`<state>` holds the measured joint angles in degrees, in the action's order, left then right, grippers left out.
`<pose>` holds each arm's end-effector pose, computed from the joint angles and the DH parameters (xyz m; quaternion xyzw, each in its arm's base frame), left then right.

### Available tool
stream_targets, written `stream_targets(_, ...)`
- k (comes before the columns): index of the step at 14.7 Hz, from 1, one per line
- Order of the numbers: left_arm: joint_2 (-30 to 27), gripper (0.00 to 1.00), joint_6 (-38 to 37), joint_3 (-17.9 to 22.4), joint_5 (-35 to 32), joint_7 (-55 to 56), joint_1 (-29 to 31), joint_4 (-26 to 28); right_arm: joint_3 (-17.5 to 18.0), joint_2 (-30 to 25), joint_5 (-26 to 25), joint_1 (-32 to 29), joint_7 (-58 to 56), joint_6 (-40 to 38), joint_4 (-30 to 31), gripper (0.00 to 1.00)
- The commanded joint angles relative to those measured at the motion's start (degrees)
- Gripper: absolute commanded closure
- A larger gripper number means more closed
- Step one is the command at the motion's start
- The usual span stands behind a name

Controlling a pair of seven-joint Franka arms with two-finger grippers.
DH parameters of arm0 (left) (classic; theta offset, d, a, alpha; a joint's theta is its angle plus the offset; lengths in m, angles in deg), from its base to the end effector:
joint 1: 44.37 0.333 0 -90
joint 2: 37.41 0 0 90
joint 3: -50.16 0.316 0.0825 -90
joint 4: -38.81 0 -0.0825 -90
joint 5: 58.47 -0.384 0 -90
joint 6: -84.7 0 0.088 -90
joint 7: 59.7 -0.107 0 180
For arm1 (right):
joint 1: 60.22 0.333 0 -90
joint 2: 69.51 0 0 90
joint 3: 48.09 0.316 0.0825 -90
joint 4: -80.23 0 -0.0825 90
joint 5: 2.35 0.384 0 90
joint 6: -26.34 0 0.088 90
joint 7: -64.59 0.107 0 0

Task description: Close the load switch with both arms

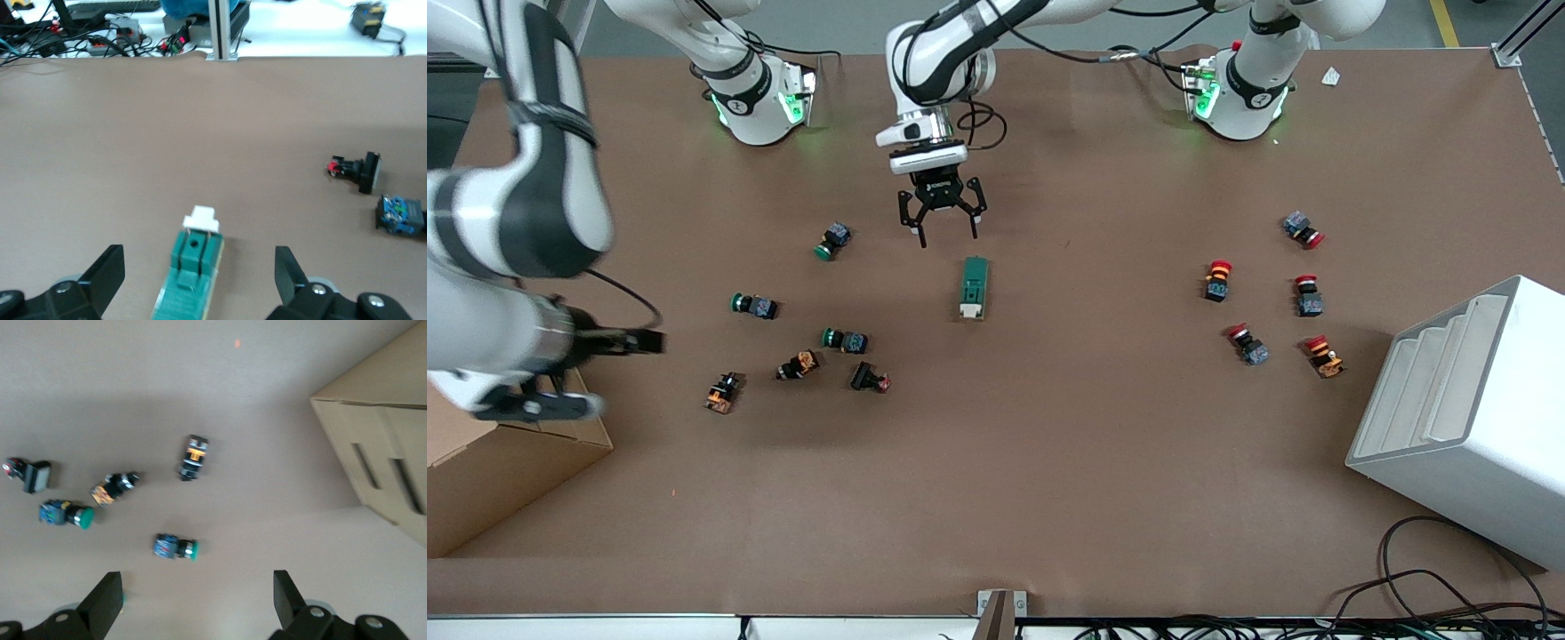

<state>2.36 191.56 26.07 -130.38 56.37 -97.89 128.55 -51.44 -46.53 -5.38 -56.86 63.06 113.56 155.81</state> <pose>0.2624 -0.6418 0.2640 -0.9024 -0.0570 -0.4207 0.0739 0.6565 0.0010 0.4946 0.9943 0.0159 -0.0989 0.0367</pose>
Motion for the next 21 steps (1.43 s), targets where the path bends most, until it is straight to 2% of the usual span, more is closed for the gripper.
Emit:
stream_targets(1, -6.18, 0.0, 0.28, -0.43, 8.26, -12.84, 6.29, -0.26, 1.33, -4.43, -1.36, -3.79, -2.78, -1.25, 3.26, 0.0)
stream_targets(3, -9.43, 0.0, 0.36, -0.52, 14.58, -20.84, 10.43, -1.57, 1.24, -4.18, -2.58, -4.07, -2.87, -3.8, 1.33, 0.0)
stream_targets(4, -11.1, 0.0, 0.36, -0.35, 20.01, -24.62, 12.8, -3.32, 1.33, -4.17, -3.63, -4.06, -2.69, -4.77, -0.5, 0.0)
stream_targets(6, -13.22, 0.0, 0.02, -0.34, 28.98, -33.14, 18.42, -6.49, 1.41, -4.17, -3.65, -4.33, -2.69, -6.53, -2.36, 0.0)
stream_targets(8, -15.59, 0.0, -0.16, -0.17, 34.8, -39.31, 23.34, -7.29, 1.5, -4.0, -2.6, -4.5, -1.82, -6.97, -3.07, 0.0)
stream_targets(10, -17.96, 0.0, -0.34, -0.34, 38.68, -46.77, 28.44, -7.21, 1.59, -4.26, -0.23, -4.07, 1.68, -8.37, -3.07, 0.0)
stream_targets(12, -19.73, 0.0, -2.09, -0.43, 41.14, -57.39, 32.75, -7.29, 1.85, -4.26, 0.04, -3.89, 5.39, -9.79, -3.07, 0.0)
stream_targets(15, -22.8, 0.0, -3.06, -0.52, 46.05, -71.2, 40.05, -7.29, 1.42, -4.7, 4.6, -5.29, 4.52, -9.35, -2.98, 0.0)
stream_targets(18, -25.96, 0.0, -5.33, -0.17, 52.12, -78.0, 45.5, -6.77, 1.5, -7.24, 4.62, -6.17, 0.67, -9.0, -2.37, 0.0)
stream_targets(19, -27.1, 0.0, -7.09, 0.35, 53.88, -78.79, 46.21, -6.59, 1.42, -8.12, 4.36, -6.0, 0.21, -9.0, -1.76, 0.0)
stream_targets(21, -30.09, 0.0, -9.91, 4.55, 57.05, -84.13, 46.22, -5.89, 1.15, -11.28, 3.48, -5.3, 0.12, -8.39, 1.04, 0.0)
